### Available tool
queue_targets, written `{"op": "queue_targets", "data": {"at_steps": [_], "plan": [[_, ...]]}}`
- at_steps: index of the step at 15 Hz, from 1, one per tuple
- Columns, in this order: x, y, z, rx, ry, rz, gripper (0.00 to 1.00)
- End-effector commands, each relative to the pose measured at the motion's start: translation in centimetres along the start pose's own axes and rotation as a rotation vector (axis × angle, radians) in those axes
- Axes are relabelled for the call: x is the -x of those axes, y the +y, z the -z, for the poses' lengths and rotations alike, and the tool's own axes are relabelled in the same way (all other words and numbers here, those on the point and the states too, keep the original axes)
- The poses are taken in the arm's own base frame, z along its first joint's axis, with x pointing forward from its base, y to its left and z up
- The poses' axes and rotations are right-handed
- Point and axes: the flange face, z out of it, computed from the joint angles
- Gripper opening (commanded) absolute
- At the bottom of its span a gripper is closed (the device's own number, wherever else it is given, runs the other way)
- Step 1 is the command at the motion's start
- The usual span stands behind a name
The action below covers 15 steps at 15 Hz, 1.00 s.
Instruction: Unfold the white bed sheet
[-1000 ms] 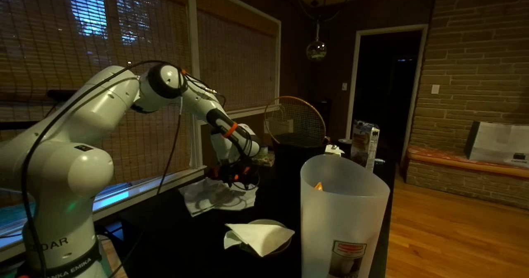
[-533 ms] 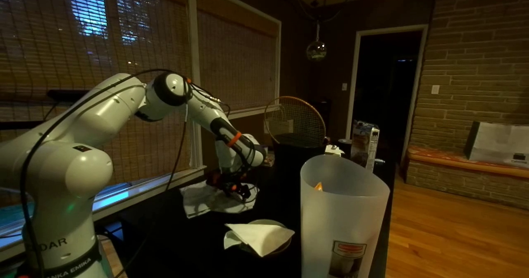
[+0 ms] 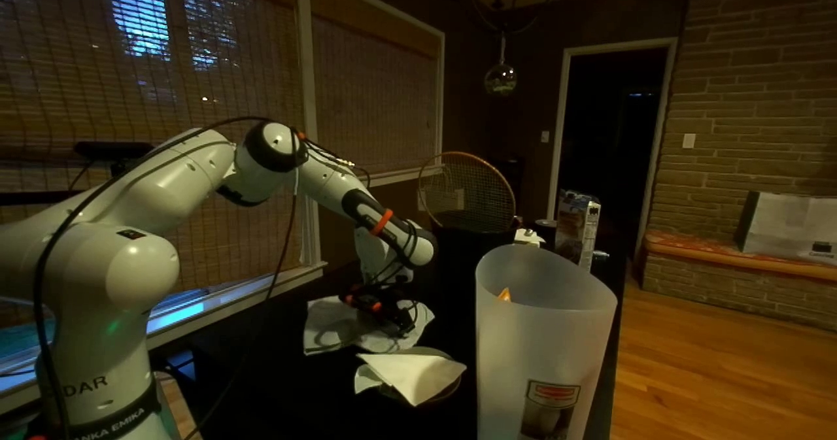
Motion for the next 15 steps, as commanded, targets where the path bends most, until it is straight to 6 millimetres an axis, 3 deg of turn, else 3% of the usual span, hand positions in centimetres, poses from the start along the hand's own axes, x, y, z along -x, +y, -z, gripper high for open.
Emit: {"op": "queue_targets", "data": {"at_steps": [1,4,11,13,15], "plan": [[-0.5,5.1,0.2,0.143,0.06,-0.096,1.0],[-1.2,6.9,2.1,0.133,0.075,-0.109,1.0],[-2.5,4.0,8.0,-0.03,0.15,-0.164,1.0],[-2.3,3.7,8.4,-0.057,0.138,-0.182,0.99],[-1.6,3.9,8.6,-0.072,0.123,-0.207,0.88]]}}
